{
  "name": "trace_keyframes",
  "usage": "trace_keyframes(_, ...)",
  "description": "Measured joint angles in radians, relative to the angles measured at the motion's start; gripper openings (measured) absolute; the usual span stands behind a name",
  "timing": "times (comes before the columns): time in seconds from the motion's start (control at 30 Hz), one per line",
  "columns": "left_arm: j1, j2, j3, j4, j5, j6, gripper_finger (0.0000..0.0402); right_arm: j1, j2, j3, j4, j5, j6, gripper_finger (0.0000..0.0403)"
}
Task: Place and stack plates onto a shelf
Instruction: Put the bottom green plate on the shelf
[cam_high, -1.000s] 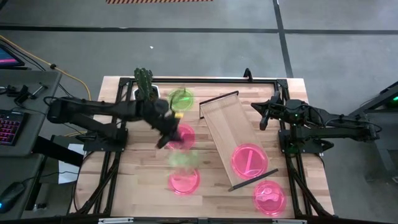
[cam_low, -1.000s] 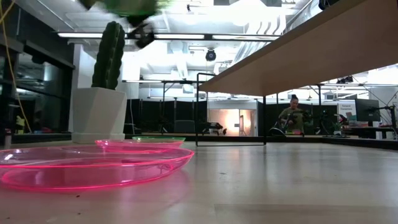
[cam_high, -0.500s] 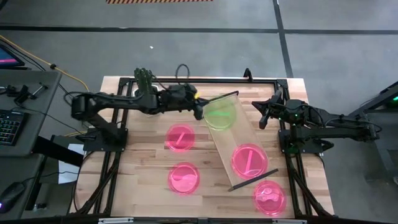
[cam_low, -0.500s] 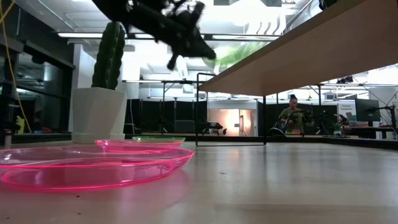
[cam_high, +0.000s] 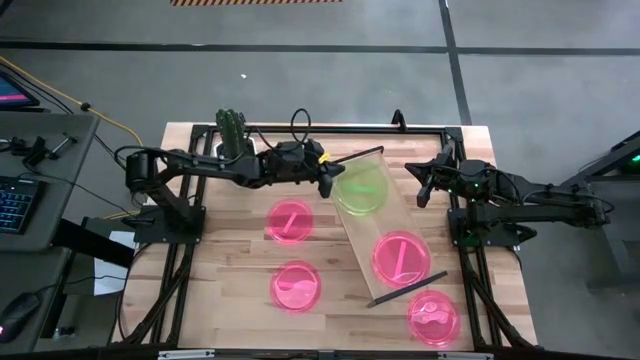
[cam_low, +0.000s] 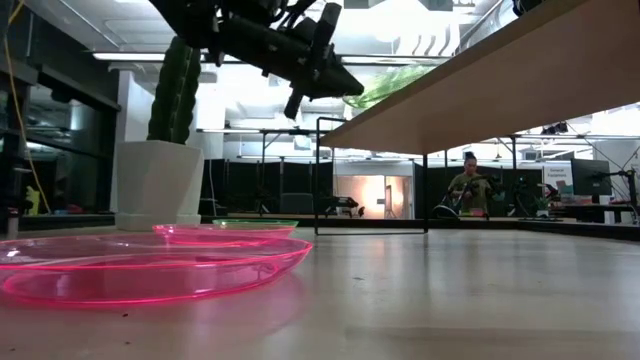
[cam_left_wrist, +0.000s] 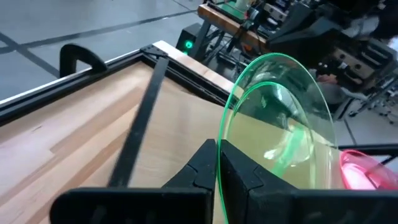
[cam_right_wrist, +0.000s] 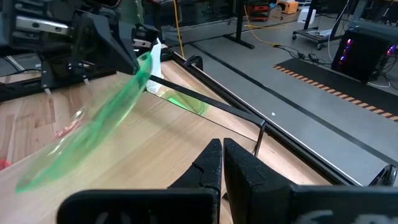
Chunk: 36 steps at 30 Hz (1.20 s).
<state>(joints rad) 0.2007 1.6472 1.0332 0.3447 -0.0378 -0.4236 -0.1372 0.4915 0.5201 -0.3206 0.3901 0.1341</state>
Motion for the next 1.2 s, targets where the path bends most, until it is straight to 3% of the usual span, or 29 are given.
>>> trace_keyframes(0.47,-0.004,0.075,0.001,0.142,-0.023,0.093,0.0066,0.0,0.046,0.0,0.004,0.003,0.026,0.0)
trace_keyframes(0.63,0.012,0.003,0.0,0.116,-0.012,0.208,0.0081,0.0,0.067,0.0,0.026,0.003,0.026,0.0)
trace_keyframes(0.73,0.023,-0.073,0.001,0.021,0.064,0.34,0.008,0.0,0.073,0.0,0.083,-0.008,0.025,0.0)
trace_keyframes(0.83,0.018,-0.152,0.001,-0.136,0.129,0.446,0.0072,0.0,0.091,0.0,0.201,-0.102,0.026,0.0)
trace_keyframes(0.97,0.001,-0.244,-0.017,-0.312,0.105,0.496,0.0042,0.0,0.179,0.001,0.376,-0.293,0.034,0.0)
trace_keyframes(1.07,-0.015,-0.312,-0.089,-0.28,0.06,0.485,0.0008,0.001,0.293,0.008,0.43,-0.379,0.049,0.0)
trace_keyframes(1.2,-0.029,-0.399,-0.232,-0.093,0.053,0.466,0.0003,0.0,0.448,0.066,0.423,-0.39,0.044,0.0)
